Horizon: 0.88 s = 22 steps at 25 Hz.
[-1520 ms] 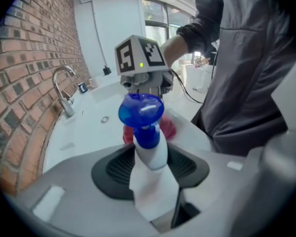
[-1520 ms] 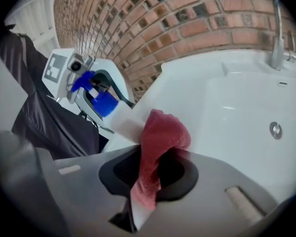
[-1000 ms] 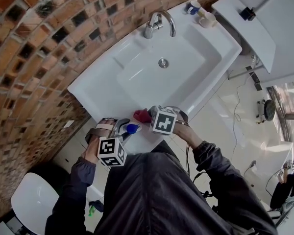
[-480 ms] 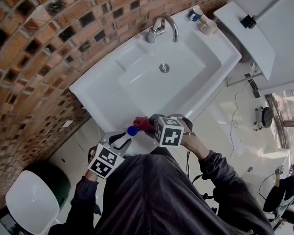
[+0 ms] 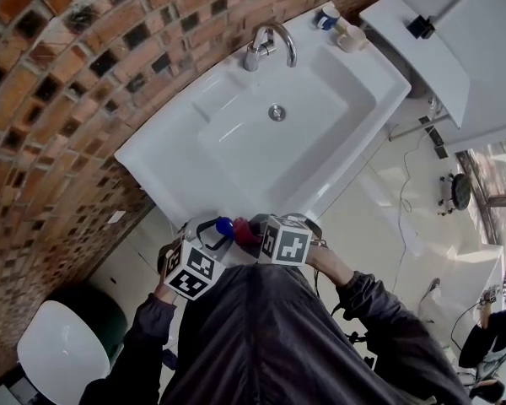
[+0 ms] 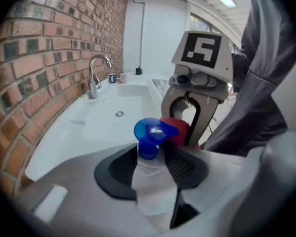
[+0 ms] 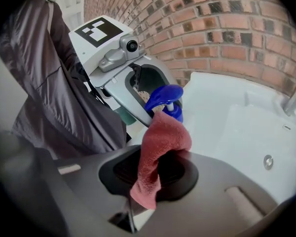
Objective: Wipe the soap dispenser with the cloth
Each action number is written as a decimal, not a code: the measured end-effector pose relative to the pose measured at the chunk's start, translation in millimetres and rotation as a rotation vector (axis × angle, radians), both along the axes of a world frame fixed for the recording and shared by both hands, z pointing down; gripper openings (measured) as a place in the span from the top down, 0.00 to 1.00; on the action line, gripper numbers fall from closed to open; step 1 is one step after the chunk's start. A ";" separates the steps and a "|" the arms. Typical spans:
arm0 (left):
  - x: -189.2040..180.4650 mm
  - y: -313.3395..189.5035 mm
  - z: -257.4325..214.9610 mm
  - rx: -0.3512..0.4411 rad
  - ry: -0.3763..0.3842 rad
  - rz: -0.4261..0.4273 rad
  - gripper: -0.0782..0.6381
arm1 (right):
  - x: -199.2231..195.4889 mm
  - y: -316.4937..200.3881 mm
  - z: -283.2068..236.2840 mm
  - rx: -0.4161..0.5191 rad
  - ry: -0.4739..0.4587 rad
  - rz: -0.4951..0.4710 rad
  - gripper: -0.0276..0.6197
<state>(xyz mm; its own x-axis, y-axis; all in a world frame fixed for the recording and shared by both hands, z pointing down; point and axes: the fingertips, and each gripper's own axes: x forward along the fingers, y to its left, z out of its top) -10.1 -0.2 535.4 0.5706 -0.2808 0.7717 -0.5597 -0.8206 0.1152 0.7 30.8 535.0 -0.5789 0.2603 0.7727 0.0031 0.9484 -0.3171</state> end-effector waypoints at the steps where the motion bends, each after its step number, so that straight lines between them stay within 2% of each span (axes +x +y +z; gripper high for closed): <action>1: -1.1 -0.4 0.2 0.003 -0.011 0.015 0.63 | -1.3 1.7 1.2 -0.004 -0.003 0.012 0.86; 5: -7.3 -1.7 -1.3 0.004 -0.027 0.030 0.64 | 9.7 -2.7 0.6 -0.040 -0.011 0.067 0.86; 8: -7.5 -1.0 -1.0 0.001 -0.029 0.045 0.64 | 24.8 -22.9 -8.5 -0.135 -0.064 0.239 0.86; 11: -7.1 -0.2 -0.3 -0.007 -0.026 0.048 0.65 | 23.9 -57.3 -29.5 -0.317 -0.267 0.480 0.86; 13: -7.8 0.1 -0.2 -0.011 -0.024 0.040 0.65 | 16.5 -69.2 -38.6 -0.478 -0.385 0.569 0.86; 15: -7.5 0.6 -0.2 -0.015 -0.023 0.038 0.65 | 8.9 -67.4 -32.7 -0.579 -0.402 0.564 0.86; 19: -4.8 0.8 -0.1 -0.021 -0.030 0.056 0.66 | 2.3 -61.4 6.3 -0.595 -0.268 0.503 0.86; 22: -5.5 0.7 -0.4 -0.024 -0.029 0.059 0.67 | -1.8 -63.6 28.3 -0.612 -0.204 0.474 0.86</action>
